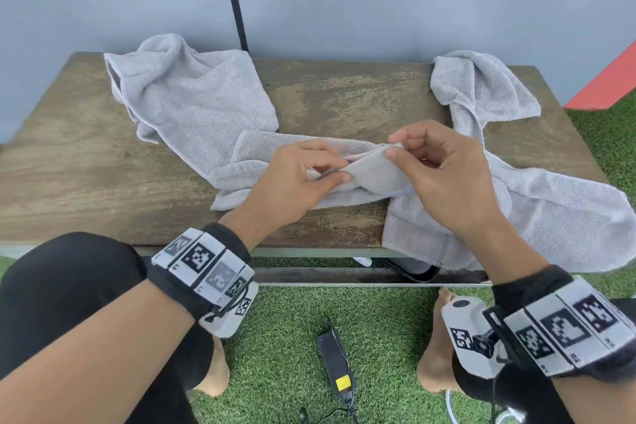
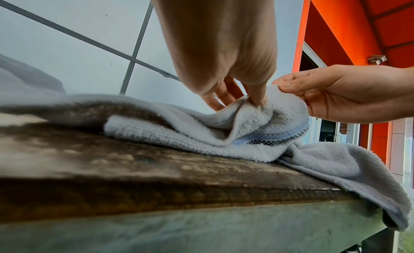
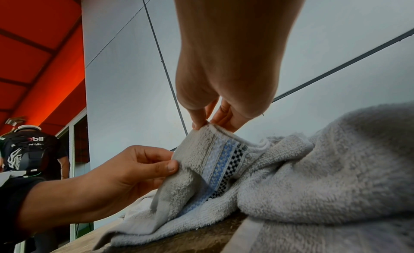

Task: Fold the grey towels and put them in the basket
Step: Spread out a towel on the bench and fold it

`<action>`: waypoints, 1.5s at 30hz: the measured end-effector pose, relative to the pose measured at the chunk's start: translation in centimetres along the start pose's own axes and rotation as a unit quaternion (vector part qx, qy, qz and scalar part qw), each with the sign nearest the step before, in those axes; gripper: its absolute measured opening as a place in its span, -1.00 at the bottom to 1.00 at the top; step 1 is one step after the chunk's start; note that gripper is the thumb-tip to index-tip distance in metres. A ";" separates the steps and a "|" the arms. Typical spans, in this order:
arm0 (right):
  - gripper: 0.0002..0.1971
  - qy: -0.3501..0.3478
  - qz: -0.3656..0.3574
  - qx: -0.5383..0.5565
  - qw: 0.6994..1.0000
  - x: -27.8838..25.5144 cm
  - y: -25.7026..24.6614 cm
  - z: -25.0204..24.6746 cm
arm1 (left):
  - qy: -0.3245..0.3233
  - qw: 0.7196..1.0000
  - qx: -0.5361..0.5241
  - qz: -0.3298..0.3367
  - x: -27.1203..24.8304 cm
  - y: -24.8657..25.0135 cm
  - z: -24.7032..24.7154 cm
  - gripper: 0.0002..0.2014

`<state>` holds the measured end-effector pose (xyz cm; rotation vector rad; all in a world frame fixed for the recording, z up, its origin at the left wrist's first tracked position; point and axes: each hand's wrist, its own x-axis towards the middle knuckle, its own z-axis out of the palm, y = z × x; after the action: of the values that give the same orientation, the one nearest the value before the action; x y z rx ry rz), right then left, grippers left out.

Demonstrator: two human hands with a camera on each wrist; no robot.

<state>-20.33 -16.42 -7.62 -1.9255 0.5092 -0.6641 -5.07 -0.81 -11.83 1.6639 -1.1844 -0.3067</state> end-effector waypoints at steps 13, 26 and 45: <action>-0.89 0.043 -0.051 0.023 0.997 0.1 -1.2 0.6 | 0.027 0.984 0.157 0.078 -1.7 0.6 0.3 -0.96; -0.91 0.117 -0.066 0.056 0.989 -0.1 -2.1 -1.8 | -0.056 0.951 0.288 0.102 -0.8 2.4 -5.9 -0.87; -0.90 0.127 -0.031 0.010 0.991 0.4 1.0 -2.4 | -0.138 0.920 0.363 -0.057 -4.2 0.3 -8.6 -0.92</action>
<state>-21.67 -18.68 -7.57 -1.8546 0.5986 -0.9583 -1.40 7.59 -9.12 2.4007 -1.5278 -0.1820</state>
